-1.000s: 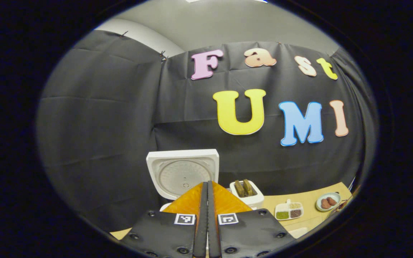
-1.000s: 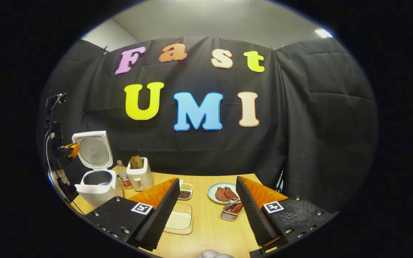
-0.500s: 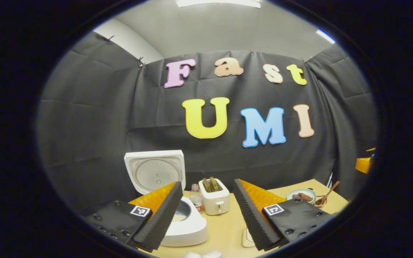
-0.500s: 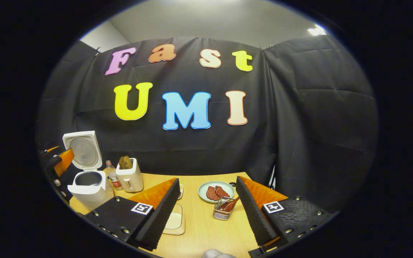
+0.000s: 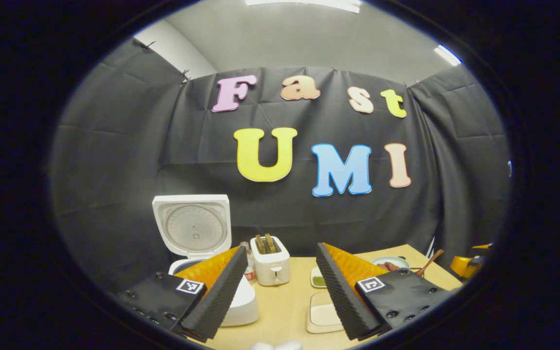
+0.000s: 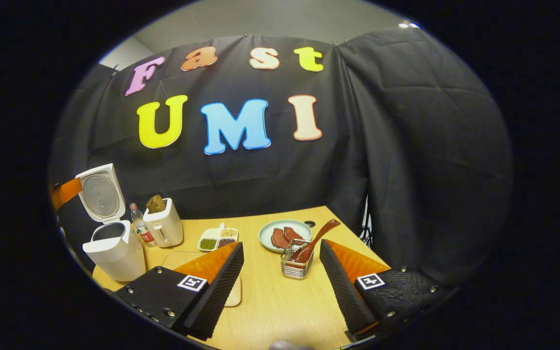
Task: Close the left gripper, press the button to open the rice cooker; take a wooden spoon from the chopstick holder with the right hand, scoop a spoonful of rice and pour it into the rice cooker, then put the wooden spoon back into the chopstick holder.
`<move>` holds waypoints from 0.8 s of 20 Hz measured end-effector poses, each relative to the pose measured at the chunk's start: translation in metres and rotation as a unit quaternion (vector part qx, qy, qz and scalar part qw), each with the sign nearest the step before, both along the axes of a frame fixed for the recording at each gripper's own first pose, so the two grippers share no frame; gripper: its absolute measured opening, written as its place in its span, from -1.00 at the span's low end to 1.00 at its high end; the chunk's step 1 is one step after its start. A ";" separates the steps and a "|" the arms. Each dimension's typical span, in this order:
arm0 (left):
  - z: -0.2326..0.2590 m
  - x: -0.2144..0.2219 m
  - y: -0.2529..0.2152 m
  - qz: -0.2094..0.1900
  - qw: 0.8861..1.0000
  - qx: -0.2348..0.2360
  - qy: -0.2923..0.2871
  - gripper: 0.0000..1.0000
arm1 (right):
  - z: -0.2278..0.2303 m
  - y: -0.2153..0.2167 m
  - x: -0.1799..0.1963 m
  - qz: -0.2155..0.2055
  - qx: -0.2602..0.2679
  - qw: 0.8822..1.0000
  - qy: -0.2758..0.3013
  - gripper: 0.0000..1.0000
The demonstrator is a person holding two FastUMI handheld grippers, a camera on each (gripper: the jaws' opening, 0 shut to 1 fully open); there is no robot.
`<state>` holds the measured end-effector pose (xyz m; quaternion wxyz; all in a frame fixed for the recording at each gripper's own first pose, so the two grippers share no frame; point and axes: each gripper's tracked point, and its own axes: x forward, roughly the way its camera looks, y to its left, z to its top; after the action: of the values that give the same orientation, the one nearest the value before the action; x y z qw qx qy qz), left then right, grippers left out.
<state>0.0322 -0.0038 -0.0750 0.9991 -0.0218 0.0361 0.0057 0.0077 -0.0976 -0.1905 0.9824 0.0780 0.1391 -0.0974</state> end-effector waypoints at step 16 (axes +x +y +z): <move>-0.016 0.020 -0.054 0.039 0.998 0.033 0.029 0.99 | -0.129 -0.110 0.200 -0.036 0.129 0.989 0.055 0.97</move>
<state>0.0521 -0.0574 -0.0914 0.9968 0.0101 0.0643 0.0463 0.2081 -0.2075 -0.3195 0.9509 0.2036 0.2012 -0.1179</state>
